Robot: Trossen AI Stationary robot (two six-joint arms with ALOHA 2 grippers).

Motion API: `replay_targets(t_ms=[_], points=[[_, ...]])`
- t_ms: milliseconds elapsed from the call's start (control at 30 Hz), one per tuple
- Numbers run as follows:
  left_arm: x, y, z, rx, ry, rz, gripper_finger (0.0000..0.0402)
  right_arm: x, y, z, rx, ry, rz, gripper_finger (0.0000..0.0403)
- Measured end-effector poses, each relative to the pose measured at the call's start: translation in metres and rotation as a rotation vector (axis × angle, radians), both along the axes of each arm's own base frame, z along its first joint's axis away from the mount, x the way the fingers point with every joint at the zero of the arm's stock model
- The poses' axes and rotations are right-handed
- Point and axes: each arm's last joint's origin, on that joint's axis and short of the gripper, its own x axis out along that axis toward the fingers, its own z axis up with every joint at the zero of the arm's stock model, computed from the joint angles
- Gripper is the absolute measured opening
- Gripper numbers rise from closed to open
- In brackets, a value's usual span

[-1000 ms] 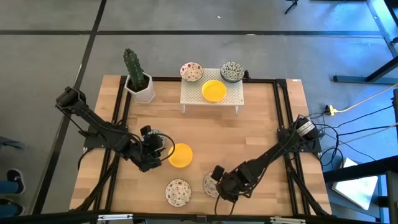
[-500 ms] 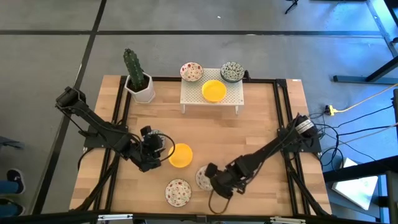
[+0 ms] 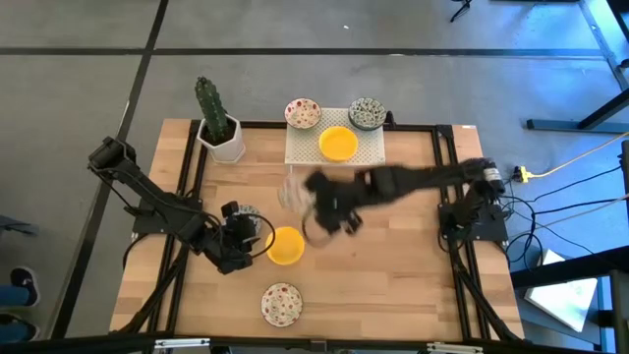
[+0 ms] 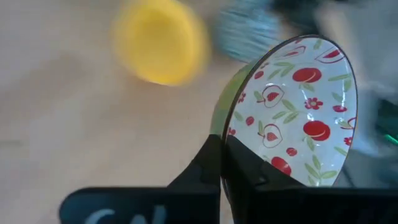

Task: Pick & Place Mini bowls
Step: Stack the right green patterned bowl on top of the other green patterned bowl on the shelf

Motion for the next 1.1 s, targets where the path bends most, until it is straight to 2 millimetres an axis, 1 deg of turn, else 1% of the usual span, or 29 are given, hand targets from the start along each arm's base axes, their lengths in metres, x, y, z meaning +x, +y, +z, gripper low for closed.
replay_targets(t_ms=[100, 233, 300, 400, 533, 633, 733, 833, 1000, 1100], points=[[0.0, 0.0, 0.0, 0.009, -0.007, 0.004, 0.018, 0.007, -0.044, 0.021, -0.01, -0.089, -0.104, 0.0006], [0.0, 0.0, 0.0, 0.017, -0.011, 0.007, 0.018, 0.014, -0.101, 0.028, -0.034, -0.12, -0.234, 0.0006], [0.0, 0.0, 0.0, 0.017, -0.012, 0.007, 0.018, 0.012, -0.127, 0.031, -0.048, -0.152, -0.293, 0.0006], [0.0, 0.0, 0.0, 0.016, -0.011, 0.007, 0.018, 0.009, -0.163, 0.029, -0.073, -0.163, -0.368, 0.0006], [0.0, 0.0, 0.0, 0.015, -0.011, 0.008, 0.018, 0.01, -0.2, 0.011, -0.087, -0.116, -0.438, 0.0006], [0.0, 0.0, 0.0, 0.015, -0.011, 0.008, 0.018, 0.012, -0.216, 0.005, -0.053, -0.126, -0.438, 0.0006], [0.0, 0.0, 0.0, 0.014, -0.011, 0.008, 0.018, 0.016, -0.224, -0.004, -0.017, -0.117, -0.423, 0.001], [0.0, 0.0, 0.0, 0.01, -0.008, 0.006, 0.018, 0.021, -0.226, -0.013, 0.008, -0.1, -0.403, 0.0013], [-0.001, 0.001, 0.0, 0.02, 0.003, 0.006, 0.018, 0.022, -0.226, -0.014, 0.02, -0.11, -0.381, 0.0014], [-0.002, 0.002, -0.001, 0.037, 0.017, 0.008, 0.018, 0.023, -0.226, -0.015, 0.024, -0.107, -0.381, 0.0023]])
